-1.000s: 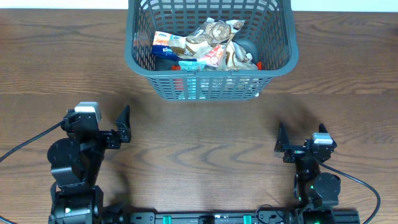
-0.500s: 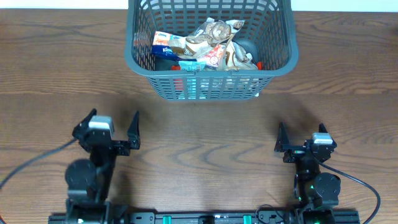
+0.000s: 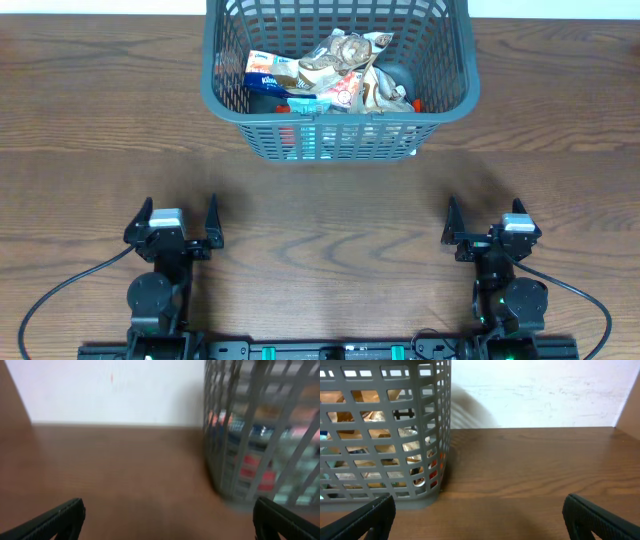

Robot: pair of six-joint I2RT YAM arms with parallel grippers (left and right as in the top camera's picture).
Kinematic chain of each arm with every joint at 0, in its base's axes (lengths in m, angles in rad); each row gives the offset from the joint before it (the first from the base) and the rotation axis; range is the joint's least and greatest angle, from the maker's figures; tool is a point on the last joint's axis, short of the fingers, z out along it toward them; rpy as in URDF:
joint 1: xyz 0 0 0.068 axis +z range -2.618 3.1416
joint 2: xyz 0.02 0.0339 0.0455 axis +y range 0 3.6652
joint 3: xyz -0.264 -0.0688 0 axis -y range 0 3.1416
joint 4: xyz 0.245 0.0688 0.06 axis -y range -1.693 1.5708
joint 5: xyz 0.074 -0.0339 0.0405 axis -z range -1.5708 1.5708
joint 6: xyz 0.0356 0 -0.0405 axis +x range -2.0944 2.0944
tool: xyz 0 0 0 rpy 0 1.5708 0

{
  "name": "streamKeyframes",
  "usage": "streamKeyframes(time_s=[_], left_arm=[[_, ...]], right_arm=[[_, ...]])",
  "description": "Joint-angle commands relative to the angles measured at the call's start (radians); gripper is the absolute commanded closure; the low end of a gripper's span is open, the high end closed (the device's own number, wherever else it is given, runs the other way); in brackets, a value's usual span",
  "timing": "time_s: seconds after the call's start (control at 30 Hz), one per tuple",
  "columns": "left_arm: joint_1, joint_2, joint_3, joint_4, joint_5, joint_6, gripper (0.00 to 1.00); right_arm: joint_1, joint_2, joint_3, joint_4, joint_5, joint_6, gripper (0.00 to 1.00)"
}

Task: Pack container

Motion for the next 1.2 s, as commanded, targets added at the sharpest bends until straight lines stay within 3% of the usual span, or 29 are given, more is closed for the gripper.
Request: streamKeyframes(time_s=[0.0,0.07,1.17], left_arm=[[-0.002,-0.037,-0.002,-0.088,-0.038,0.005,0.01],[-0.002,-0.067,-0.002,-0.16,-0.037,0.005,0.01],[-0.001,-0.126,-0.002,-0.153,-0.035,0.006,0.02]], right_arm=[[0.008,-0.007,-0.004,-0.004,-0.001,-0.016,0.01],[0.008,-0.007,-0.004,-0.004,-0.001,-0.016,0.01],[0.008,-0.007,-0.004,-0.004,-0.001,-0.016,0.01]])
